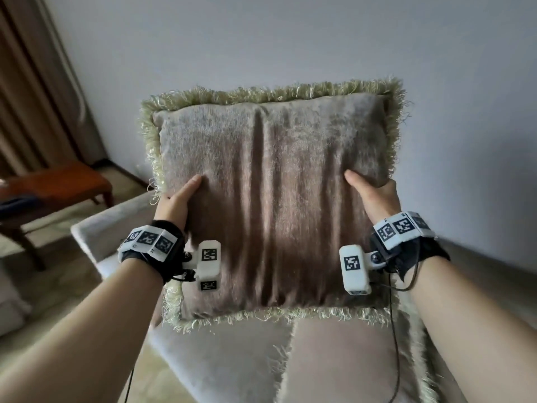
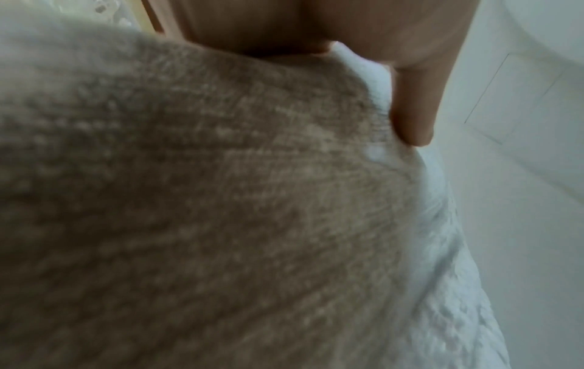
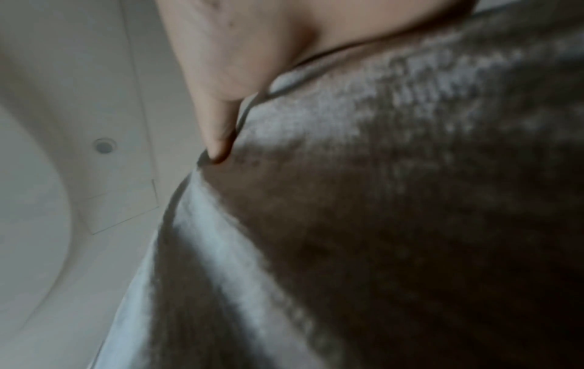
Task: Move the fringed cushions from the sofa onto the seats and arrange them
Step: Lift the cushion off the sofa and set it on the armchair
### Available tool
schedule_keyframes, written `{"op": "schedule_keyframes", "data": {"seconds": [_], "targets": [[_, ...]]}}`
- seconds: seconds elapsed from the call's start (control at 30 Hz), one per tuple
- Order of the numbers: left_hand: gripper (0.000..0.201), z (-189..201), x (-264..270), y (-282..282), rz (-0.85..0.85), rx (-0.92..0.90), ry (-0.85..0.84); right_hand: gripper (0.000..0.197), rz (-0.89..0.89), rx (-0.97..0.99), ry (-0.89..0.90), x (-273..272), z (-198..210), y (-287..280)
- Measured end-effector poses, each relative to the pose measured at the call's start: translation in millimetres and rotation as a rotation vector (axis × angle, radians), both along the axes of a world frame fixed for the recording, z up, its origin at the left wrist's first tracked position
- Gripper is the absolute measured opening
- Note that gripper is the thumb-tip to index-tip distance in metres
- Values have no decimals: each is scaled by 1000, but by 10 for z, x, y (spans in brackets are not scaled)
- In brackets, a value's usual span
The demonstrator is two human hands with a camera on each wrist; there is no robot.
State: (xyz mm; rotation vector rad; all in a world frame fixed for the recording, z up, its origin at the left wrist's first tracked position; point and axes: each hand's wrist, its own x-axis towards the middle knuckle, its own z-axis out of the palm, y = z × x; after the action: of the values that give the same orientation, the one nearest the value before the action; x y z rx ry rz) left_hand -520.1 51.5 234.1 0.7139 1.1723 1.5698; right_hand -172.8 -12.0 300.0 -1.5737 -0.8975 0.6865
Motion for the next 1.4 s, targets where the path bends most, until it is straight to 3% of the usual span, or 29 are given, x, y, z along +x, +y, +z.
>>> {"op": "schedule_keyframes", "data": {"seconds": [0.2, 0.33, 0.53, 0.67, 0.73, 0.83, 0.93, 1.07, 1.17, 1.4], "targets": [[121, 309, -1982, -290, 203, 47, 27, 89, 220, 34, 43, -1889, 191, 472], [97, 361, -2893, -568, 395, 109, 43, 85, 359, 73, 42, -2956, 250, 700], [108, 160, -4313, -859, 646, 145, 6, 88, 553, 76, 33, -4622, 79, 1138], [113, -198, -5474, -745, 703, 29, -69, 89, 647, 56, 17, -5626, -95, 1538], [104, -254, -5951, -650, 721, 0, -87, 90, 698, 49, 26, -6167, -198, 1814], [71, -122, -6396, -461, 799, 30, -53, 92, 760, 30, 41, -6921, -262, 2189], [102, 27, -6923, -330, 879, 19, 15, 93, 825, 33, 65, -7675, -201, 2484], [119, 125, -7785, -314, 958, 23, -18, 91, 937, 60, 61, -8676, -34, 2768], [117, 92, -8433, -284, 1019, 38, -37, 84, 994, 90, 56, -9400, 37, 2909], [105, 31, -10071, 175, 996, 82, -31, 88, 977, 139, 55, -11065, -36, 3376]]}}
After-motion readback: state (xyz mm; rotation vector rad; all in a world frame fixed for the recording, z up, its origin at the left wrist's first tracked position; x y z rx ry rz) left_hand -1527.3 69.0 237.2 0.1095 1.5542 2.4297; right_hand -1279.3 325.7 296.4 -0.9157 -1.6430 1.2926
